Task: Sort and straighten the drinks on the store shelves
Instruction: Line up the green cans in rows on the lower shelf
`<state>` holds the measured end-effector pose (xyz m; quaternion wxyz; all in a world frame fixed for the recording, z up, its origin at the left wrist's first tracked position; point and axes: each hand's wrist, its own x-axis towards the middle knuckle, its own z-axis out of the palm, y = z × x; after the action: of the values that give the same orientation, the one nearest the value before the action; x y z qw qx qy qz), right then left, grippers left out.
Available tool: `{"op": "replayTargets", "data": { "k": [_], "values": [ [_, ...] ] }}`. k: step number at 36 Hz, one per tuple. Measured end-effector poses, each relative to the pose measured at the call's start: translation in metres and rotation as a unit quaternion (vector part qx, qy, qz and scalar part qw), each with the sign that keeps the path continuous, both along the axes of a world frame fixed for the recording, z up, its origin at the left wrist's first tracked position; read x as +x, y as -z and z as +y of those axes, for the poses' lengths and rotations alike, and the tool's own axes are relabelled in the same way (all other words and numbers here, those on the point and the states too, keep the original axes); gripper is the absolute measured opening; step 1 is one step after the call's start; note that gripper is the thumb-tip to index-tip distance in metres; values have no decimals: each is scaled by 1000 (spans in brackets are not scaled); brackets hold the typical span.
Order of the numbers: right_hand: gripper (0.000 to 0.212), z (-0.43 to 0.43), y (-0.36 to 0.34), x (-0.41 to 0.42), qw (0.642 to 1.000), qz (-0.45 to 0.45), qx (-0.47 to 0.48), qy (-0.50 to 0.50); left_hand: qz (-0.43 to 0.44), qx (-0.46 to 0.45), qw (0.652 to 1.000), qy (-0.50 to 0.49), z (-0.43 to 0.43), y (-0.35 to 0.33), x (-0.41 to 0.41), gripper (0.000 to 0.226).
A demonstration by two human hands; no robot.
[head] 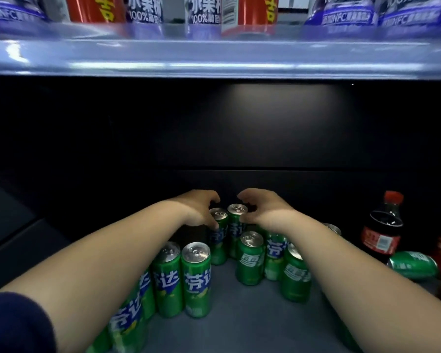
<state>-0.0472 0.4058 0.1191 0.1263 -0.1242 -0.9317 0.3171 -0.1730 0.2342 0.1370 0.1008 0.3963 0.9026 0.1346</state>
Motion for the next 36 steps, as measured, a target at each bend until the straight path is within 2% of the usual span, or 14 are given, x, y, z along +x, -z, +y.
{"op": "replayTargets", "data": {
  "k": [4,10,15,19,25,29,33,36],
  "values": [
    [70,7,5,-18,996,-50,74,2,1,-11,1000,7,8,8,-8,83],
    [77,12,18,-40,990,-96,99,0,-3,-8,1000,21,15,19,-17,64],
    [88,13,23,-45,987,-99,125,8,-2,2,1000,21,18,24,-19,57],
    [88,14,24,-44,992,-68,101,16,9,14,1000,17,17,24,-17,53],
    [71,16,11,-30,999,31,9,16,28,61,998,18,11,6,-6,56],
    [65,17,-16,-18,991,125,-41,10,39,134,990,6,1,-30,12,51],
    [63,11,-53,3,978,206,-44,0,37,219,975,-13,-10,-65,35,43],
    [63,1,-75,27,962,255,-94,-19,38,265,963,-34,-22,-83,56,42]
  ]
}}
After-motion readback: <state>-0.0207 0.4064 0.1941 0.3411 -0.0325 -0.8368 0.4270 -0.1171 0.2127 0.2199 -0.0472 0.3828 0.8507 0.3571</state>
